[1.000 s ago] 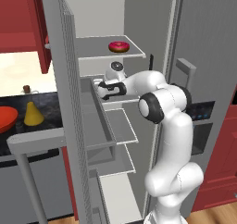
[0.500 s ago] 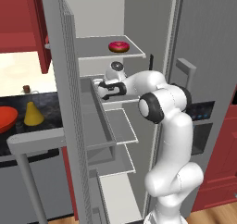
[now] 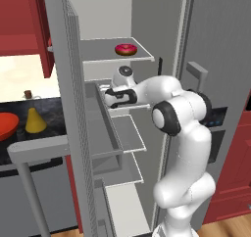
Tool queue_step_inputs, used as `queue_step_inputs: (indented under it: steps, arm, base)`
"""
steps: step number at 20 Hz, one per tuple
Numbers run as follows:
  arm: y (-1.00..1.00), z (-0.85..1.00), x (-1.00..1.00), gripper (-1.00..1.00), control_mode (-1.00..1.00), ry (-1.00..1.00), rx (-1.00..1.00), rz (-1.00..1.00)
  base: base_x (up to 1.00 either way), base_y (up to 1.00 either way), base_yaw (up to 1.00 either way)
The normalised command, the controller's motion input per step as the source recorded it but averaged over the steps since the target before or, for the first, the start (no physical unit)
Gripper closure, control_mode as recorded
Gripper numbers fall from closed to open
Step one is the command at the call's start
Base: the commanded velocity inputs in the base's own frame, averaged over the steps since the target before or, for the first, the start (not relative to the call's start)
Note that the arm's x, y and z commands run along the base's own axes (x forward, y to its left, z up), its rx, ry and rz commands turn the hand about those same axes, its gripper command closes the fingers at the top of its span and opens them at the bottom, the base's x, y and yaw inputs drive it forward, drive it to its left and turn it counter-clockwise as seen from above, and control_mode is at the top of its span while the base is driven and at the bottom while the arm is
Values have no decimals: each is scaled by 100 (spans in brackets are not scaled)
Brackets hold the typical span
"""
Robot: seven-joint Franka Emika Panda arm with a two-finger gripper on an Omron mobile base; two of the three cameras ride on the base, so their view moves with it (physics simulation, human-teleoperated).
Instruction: Retrieve the bottle and the shaker from the cabinet and place them next to the mixing bowl on the counter. Then add garlic from the fridge to the mixing bowl.
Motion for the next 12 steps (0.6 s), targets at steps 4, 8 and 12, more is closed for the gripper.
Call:
queue_step_inputs:
  steps: [4,8,12]
  arm:
    - [-3,13,-99,100,-100,-12,1,0]
    - [-19,20,-98,100,-100,-3,5,0]
    - [-22,51,-95,100,-100,0,5,0]
  base:
    - [0,0,0]
    - [0,0,0]
    - [0,0,0]
